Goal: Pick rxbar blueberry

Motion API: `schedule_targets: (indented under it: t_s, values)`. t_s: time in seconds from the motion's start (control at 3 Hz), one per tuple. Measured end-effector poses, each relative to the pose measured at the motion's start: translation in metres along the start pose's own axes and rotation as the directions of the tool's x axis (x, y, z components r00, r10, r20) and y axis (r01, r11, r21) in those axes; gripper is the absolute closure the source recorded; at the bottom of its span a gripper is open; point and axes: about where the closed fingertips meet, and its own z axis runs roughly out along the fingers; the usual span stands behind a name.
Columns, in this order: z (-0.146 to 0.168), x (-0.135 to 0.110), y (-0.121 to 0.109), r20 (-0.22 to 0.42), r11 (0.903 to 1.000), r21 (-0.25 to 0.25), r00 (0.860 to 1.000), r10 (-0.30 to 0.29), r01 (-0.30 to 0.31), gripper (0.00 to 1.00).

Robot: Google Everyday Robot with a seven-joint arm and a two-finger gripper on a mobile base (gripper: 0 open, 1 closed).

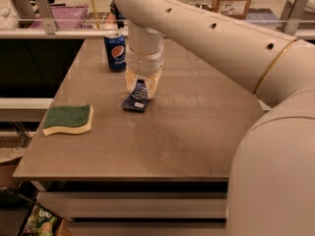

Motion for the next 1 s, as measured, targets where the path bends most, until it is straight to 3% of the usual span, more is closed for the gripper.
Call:
schedule_targets:
  t_s: [0.33,1.0]
  values:
    - [0.0,0.0,0.0,0.0,1.0,0.0,1.0,0.0,0.0,1.0]
    - [-0.022,0.016,0.001,-0.059,0.9984,0.057,0.998,0.009,-0.006,1.0]
